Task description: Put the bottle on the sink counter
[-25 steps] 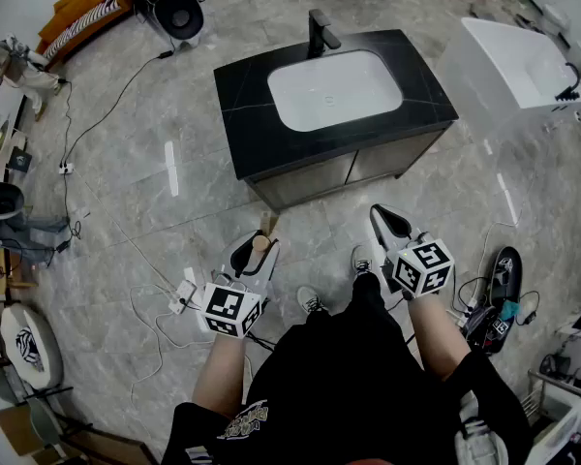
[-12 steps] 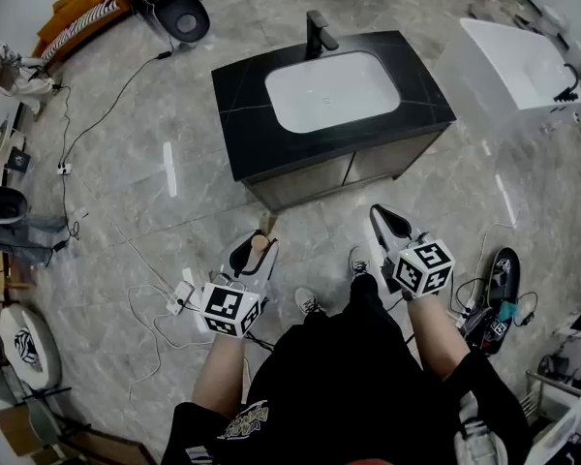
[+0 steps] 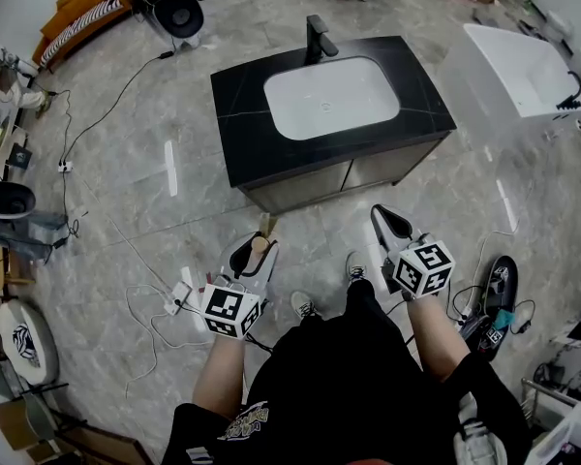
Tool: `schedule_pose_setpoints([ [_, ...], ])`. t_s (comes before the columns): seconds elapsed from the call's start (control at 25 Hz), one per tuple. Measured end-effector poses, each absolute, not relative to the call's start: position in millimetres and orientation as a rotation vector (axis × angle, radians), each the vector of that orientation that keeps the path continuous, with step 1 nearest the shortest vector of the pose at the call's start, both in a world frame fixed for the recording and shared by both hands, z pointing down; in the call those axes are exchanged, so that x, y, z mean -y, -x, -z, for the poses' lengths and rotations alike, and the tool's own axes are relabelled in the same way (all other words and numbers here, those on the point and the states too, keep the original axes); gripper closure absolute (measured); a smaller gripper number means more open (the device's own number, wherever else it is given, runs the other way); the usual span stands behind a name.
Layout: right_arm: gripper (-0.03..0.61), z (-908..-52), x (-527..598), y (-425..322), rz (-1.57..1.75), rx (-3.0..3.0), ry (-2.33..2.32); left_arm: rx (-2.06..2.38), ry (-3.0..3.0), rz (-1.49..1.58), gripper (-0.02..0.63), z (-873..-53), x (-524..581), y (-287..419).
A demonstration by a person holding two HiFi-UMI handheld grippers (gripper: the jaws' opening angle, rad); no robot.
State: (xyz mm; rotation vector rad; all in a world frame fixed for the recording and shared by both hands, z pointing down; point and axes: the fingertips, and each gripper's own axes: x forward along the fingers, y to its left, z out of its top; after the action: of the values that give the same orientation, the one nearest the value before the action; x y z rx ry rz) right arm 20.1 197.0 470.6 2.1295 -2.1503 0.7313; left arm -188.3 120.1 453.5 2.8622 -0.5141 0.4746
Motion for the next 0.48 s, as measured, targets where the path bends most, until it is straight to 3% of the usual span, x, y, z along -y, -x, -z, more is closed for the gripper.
schedule_pose_setpoints([
  [0.48,0.551,-471,-165,-59,-0.736,2.217,-2.036,0.619,-2.845,-0.469,0.485,-447,-106,156],
])
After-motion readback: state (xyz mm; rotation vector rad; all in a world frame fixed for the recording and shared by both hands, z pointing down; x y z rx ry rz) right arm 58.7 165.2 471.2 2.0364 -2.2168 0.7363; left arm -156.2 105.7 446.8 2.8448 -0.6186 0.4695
